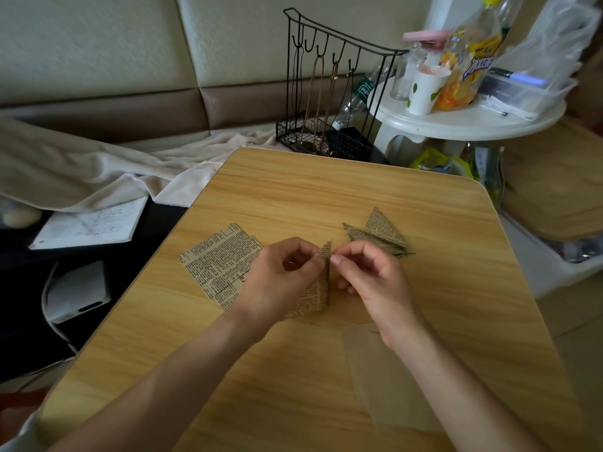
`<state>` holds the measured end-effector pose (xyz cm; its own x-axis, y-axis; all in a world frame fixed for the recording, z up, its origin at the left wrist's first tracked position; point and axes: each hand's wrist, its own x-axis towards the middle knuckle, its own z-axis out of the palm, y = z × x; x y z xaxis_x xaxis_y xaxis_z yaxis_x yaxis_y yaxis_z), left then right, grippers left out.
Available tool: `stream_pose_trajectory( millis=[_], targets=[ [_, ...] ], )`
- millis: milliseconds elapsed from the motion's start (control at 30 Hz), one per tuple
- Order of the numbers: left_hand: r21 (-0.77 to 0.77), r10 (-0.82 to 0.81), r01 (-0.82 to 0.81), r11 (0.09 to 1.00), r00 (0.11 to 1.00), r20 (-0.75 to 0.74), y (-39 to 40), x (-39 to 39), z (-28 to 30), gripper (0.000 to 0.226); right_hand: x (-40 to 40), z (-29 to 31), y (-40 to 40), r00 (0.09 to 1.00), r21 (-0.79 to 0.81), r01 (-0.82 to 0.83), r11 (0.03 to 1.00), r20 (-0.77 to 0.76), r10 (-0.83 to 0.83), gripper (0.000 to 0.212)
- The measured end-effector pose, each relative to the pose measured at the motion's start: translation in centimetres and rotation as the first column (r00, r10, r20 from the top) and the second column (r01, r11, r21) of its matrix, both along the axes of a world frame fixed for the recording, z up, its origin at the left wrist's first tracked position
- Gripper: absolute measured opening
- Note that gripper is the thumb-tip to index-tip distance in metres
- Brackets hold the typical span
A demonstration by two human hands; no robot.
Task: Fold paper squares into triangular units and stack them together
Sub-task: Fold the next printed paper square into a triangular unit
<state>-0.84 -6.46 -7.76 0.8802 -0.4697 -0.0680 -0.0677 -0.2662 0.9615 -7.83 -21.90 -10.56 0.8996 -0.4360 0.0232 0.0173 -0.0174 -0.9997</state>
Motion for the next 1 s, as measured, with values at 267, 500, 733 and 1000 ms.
stream_pose_trajectory(
  millis=[267,500,733,1000],
  targets=[
    [-0.027,0.018,-0.02,0.999,0.998,-0.06,0.0,-0.2,0.2,0.011,0.2,-0.1,0.4,1.0,-0.109,-0.02,0.994,0.007,0.021,0.009],
    [0.006,0.0,0.001,1.0,0.994,-0.106,0.0,0.1,0.1,0.006,0.1,0.1,0.1,0.999,-0.142,-0.023,0.99,-0.035,0.019,0.011],
    [-0.067,-0.004,-0.007,0.998,0.987,-0.16,0.1,0.2,0.1,0.01,0.1,0.7,0.1,0.988,-0.114,-0.116,0.987,-0.118,0.102,0.01],
    [0.081,-0.014,0.011,0.997,0.999,0.037,0.1,0.2,-0.5,0.01,-0.2,1.5,0.0,0.99,-0.041,-0.069,0.997,-0.128,0.063,0.017]
  ],
)
